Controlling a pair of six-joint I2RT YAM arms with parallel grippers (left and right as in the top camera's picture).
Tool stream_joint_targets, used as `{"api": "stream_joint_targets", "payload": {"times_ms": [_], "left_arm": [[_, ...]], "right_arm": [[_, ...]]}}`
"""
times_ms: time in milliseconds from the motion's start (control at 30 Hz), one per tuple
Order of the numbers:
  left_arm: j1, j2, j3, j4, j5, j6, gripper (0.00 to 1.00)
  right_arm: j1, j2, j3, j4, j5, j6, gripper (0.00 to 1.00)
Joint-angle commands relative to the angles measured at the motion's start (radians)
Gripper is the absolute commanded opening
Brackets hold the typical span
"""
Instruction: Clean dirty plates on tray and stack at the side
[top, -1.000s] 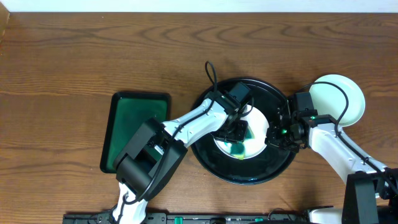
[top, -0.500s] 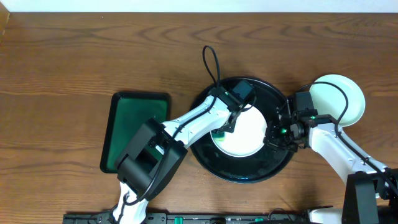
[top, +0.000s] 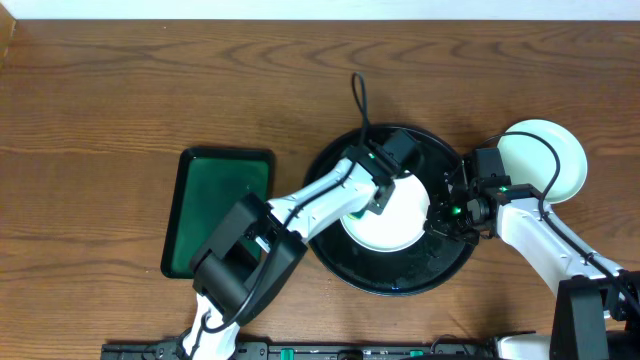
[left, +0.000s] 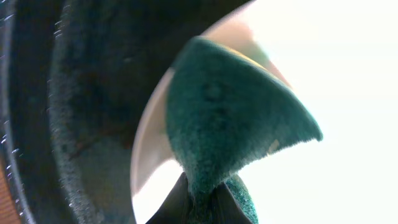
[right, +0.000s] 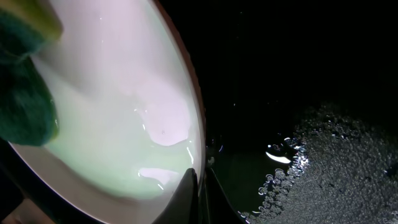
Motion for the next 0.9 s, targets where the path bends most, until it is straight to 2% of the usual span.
{"api": "stream_joint_targets", "payload": {"times_ms": [0, 33, 100, 233, 267, 367, 533, 633, 700, 733, 767, 867], "left_arm": [[-0.058, 0.049, -0.020, 0.000, 0.092, 0.046, 0.07], [-0.064, 0.049, -0.020, 0.000, 0.101, 0.046, 0.07], [-0.068, 0.049, -0.020, 0.000, 0.115, 0.018, 0.07], [-0.068, 0.049, -0.020, -0.001, 0.132, 0.000, 0.07], [-0.068, 0.049, -0.020, -0.002, 0.132, 0.000, 0.07], [-0.068, 0.049, -0.020, -0.008, 0.132, -0.007, 0.07], [-0.068, 0.049, -0.020, -0.016, 0.132, -0.037, 0.07], [-0.068, 0.049, -0.020, -0.022, 0.133, -0.045, 0.07], [-0.068, 0.049, -0.020, -0.024, 0.133, -0.045, 0.07], [-0.068, 0.049, -0.020, -0.026, 0.132, -0.045, 0.07], [-0.068, 0.049, -0.020, -0.029, 0.133, -0.048, 0.07], [-0.068, 0.049, -0.020, -0.034, 0.133, -0.053, 0.07]], "right_arm": [[-0.010, 0.006, -0.005, -0.013, 0.080, 0.003, 0.01], [-0.010, 0.006, -0.005, -0.013, 0.081, 0.003, 0.02], [-0.010, 0.006, -0.005, -0.012, 0.085, 0.003, 0.25], [-0.010, 0.014, -0.005, 0.008, 0.087, 0.004, 0.50], [-0.010, 0.018, -0.005, 0.015, 0.088, 0.008, 0.49], [-0.010, 0.040, -0.005, 0.036, 0.087, 0.035, 0.21], [-0.010, 0.109, -0.005, 0.098, 0.075, 0.049, 0.22], [-0.010, 0.165, -0.005, 0.125, 0.065, 0.068, 0.29], [-0.010, 0.203, -0.005, 0.151, 0.045, 0.071, 0.24], [-0.010, 0.220, -0.005, 0.168, 0.027, 0.071, 0.11], [-0.010, 0.238, -0.005, 0.191, -0.002, 0.071, 0.03], [-0.010, 0.266, -0.005, 0.236, -0.056, 0.071, 0.01]]}}
